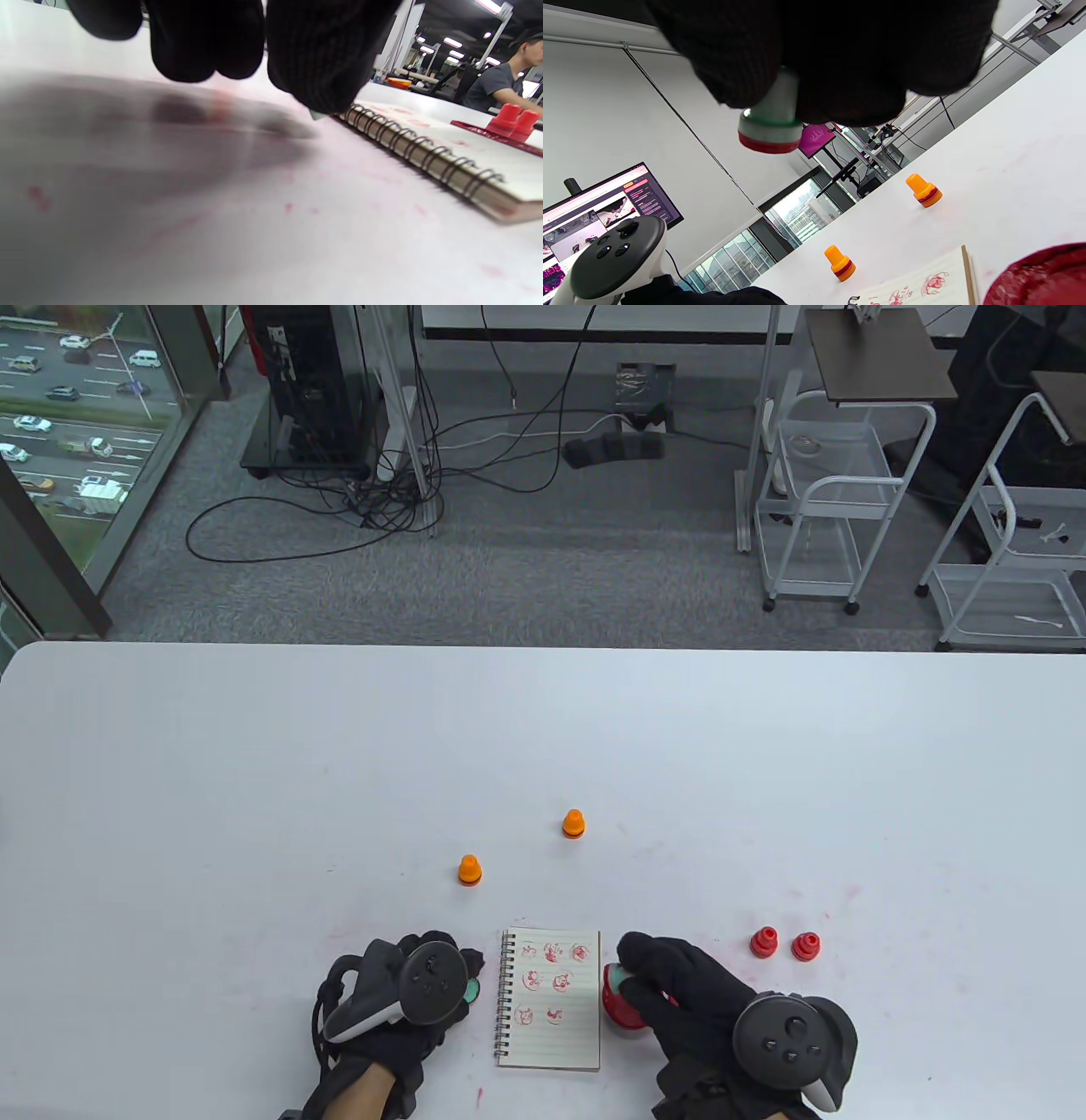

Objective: Stamp reward stamp onto notebook

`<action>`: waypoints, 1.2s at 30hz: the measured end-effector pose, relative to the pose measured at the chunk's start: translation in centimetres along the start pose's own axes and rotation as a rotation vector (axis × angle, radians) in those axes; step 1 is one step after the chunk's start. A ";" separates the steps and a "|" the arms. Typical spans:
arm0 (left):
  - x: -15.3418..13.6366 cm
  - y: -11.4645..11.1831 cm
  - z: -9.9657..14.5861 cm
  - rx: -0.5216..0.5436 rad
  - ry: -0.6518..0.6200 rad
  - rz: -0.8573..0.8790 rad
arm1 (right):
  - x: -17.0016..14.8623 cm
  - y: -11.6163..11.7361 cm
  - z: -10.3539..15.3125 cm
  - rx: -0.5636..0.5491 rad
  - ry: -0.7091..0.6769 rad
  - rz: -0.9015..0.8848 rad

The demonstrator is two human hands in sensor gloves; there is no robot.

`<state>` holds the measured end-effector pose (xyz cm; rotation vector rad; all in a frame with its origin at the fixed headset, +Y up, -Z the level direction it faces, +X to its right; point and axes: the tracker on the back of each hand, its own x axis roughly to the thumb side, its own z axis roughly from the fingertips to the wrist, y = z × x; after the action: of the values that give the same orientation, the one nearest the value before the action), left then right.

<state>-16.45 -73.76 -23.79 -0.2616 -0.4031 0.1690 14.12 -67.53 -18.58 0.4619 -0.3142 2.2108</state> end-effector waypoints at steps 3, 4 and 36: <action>-0.1 -0.2 0.0 -0.017 0.011 -0.036 | 0.0 -0.1 0.0 -0.003 0.000 0.006; -0.1 -0.3 -0.1 -0.018 0.011 -0.042 | 0.0 -0.1 0.0 -0.005 0.000 0.007; 0.0 3.4 2.6 0.168 -0.101 0.044 | -0.8 2.1 -0.1 0.189 -0.087 0.546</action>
<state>-17.92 -69.93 -22.44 -0.0967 -0.4811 0.2587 12.88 -69.31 -19.17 0.6327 -0.3045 2.7730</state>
